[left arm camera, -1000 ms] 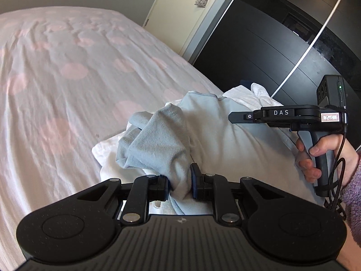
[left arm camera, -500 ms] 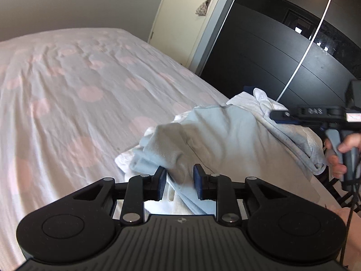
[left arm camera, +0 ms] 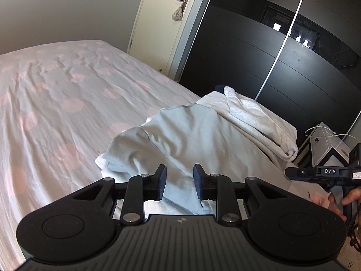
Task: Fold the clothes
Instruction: 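Lower the garment beside the stack and open both grippers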
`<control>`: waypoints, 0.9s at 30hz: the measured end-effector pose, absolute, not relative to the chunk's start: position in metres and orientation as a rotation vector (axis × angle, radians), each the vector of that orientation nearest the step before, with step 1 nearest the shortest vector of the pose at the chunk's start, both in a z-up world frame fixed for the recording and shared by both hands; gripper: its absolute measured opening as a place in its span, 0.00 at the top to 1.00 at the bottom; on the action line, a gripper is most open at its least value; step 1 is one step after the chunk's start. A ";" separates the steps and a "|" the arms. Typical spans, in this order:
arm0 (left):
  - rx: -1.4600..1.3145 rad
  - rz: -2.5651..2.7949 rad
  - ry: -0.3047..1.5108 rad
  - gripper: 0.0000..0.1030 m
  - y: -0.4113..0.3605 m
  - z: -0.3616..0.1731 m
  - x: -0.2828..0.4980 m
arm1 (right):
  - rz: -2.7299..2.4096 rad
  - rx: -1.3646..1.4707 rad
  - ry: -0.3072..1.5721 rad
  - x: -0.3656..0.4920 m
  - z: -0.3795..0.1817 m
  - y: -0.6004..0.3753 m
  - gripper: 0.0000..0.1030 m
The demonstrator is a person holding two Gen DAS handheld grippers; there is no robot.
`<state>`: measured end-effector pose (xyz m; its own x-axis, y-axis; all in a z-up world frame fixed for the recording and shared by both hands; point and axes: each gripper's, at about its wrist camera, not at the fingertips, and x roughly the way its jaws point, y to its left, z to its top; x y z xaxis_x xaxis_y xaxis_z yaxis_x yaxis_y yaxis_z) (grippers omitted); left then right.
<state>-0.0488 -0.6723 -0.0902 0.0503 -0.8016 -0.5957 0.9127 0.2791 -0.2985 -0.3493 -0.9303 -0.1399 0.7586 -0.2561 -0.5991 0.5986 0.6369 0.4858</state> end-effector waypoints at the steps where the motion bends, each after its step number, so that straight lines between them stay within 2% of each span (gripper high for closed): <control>1: 0.178 -1.316 0.773 0.78 -0.673 -0.091 -0.049 | -0.505 0.776 0.493 -0.354 -0.146 -0.930 0.48; 4: 0.182 -1.312 0.786 0.78 -0.674 -0.094 -0.048 | -0.470 0.882 0.415 -0.358 -0.157 -0.927 0.49; 6: 0.190 -1.301 0.785 0.78 -0.675 -0.094 -0.047 | -0.435 0.931 0.390 -0.356 -0.160 -0.924 0.67; 7: 0.192 -1.299 0.783 0.78 -0.675 -0.094 -0.046 | -0.439 0.925 0.390 -0.353 -0.159 -0.921 0.81; 8: 0.193 -1.298 0.782 0.78 -0.675 -0.093 -0.046 | -0.448 0.914 0.392 -0.351 -0.157 -0.918 0.88; 13: 0.211 -1.289 0.748 0.78 -0.683 -0.089 -0.041 | -0.469 0.821 0.335 -0.352 -0.127 -0.913 0.91; 16: 0.216 -1.282 0.734 0.78 -0.690 -0.086 -0.036 | -0.512 0.755 0.394 -0.345 -0.119 -0.913 0.91; 22: 0.264 -1.245 0.781 0.78 -0.712 -0.101 -0.013 | -0.600 0.768 0.528 -0.341 -0.156 -0.912 0.91; 23: 0.288 -1.234 0.800 0.79 -0.716 -0.107 -0.009 | -0.603 0.775 0.526 -0.342 -0.161 -0.912 0.91; 25: 0.342 -1.210 0.834 0.91 -0.721 -0.123 -0.004 | -0.607 0.791 0.524 -0.342 -0.166 -0.912 0.91; 27: 0.401 -1.184 0.860 0.94 -0.723 -0.140 0.000 | -0.607 0.793 0.528 -0.342 -0.169 -0.913 0.91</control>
